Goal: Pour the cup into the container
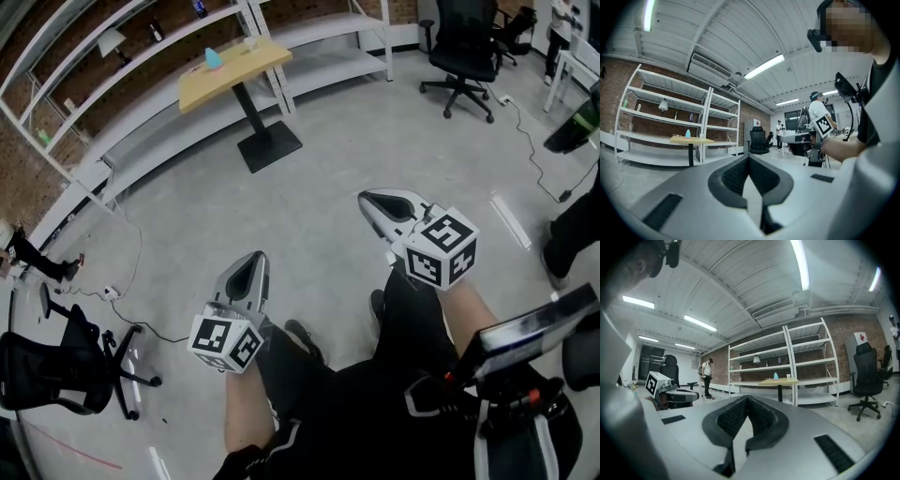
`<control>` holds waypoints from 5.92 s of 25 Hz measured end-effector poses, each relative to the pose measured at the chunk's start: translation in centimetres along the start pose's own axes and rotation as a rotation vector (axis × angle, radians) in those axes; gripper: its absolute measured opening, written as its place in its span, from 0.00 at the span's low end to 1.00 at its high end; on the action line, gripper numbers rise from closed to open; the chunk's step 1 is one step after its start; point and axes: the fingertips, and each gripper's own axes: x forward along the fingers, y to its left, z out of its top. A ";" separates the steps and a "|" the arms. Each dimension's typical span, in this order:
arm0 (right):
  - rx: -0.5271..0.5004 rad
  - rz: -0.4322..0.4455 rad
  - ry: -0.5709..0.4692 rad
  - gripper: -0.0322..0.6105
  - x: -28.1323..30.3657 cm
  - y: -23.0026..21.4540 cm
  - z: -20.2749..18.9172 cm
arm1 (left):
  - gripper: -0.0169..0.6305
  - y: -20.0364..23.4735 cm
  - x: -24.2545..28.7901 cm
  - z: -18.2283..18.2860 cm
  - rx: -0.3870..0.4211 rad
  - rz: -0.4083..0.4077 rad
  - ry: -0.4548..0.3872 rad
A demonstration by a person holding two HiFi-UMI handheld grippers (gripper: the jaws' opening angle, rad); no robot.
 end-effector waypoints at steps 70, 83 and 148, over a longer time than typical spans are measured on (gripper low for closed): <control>-0.006 0.120 -0.079 0.05 37.7 -25.2 3.6 | 0.01 28.9 33.5 0.1 0.000 0.037 0.059; -0.023 0.162 -0.078 0.05 50.8 -29.5 4.9 | 0.01 39.3 39.7 0.1 -0.007 0.071 0.054; -0.014 -0.131 0.199 0.59 106.9 -65.7 8.5 | 0.01 85.5 79.2 6.5 0.020 -0.339 0.031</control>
